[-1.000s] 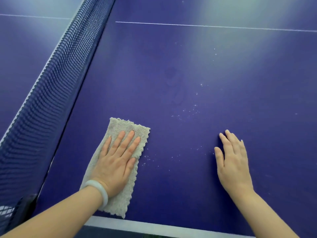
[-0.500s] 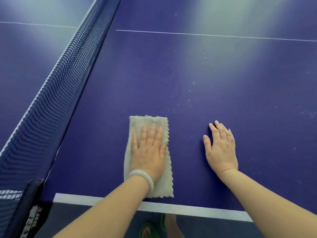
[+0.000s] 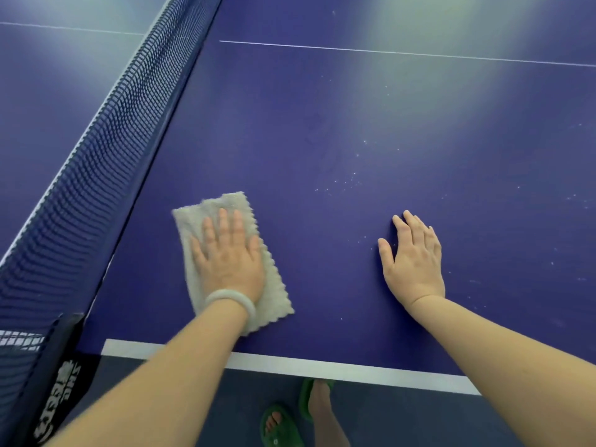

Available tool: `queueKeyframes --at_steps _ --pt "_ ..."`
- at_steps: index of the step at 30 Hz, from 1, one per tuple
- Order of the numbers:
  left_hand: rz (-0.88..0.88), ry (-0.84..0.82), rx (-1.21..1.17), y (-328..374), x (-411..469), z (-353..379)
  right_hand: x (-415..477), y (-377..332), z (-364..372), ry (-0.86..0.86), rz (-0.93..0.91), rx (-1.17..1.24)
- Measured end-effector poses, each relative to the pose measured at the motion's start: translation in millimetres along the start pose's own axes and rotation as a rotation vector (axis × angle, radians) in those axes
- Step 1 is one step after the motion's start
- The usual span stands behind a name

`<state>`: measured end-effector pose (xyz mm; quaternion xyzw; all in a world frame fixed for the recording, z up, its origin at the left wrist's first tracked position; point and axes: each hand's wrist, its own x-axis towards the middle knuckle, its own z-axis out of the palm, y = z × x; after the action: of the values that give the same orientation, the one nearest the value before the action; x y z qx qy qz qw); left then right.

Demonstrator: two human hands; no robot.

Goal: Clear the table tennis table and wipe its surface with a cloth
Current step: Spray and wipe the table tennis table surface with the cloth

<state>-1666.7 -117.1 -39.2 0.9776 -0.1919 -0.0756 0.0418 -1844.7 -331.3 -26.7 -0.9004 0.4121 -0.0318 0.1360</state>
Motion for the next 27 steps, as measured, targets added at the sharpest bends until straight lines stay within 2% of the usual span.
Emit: queueKeyframes --at_steps 2,5,7,9,11,15,17,19,23,27 --pt "0.161 -0.003 0.013 29.9 -30.2 7.8 -0.2 -0.6 -1.0 -0.003 0.000 0.002" --pt "0.632 -0.057 0.054 53.7 -75.3 15.4 -1.7 -1.1 -3.0 -0.009 0.004 0.023" --pt "0.883 -0.100 0.086 45.0 -75.6 14.2 -1.8 -0.7 -3.8 -0.007 0.005 0.035" --pt "1.028 -0.069 0.150 19.7 -54.0 13.0 -1.5 -0.4 -3.5 -0.007 0.006 0.038" --pt "0.948 -0.021 0.216 -12.4 -26.7 9.0 -1.8 -0.9 -3.2 -0.004 0.010 0.042" --pt "0.344 -0.010 0.123 -41.4 -10.0 1.4 -0.3 -0.4 -1.7 -0.006 0.016 0.031" --pt "0.189 0.018 0.091 -19.2 -29.8 8.0 0.2 0.1 -0.6 -0.005 0.012 0.021" --pt "0.200 0.022 0.047 16.6 -56.7 14.8 0.4 0.4 -0.6 -0.008 0.014 0.023" --pt "0.533 -0.025 0.026 81.6 -110.9 28.6 -0.8 0.7 -1.4 0.002 0.003 0.033" --pt "0.718 -0.062 0.032 77.5 -99.0 28.0 -1.0 2.5 -1.5 -0.014 -0.004 0.036"
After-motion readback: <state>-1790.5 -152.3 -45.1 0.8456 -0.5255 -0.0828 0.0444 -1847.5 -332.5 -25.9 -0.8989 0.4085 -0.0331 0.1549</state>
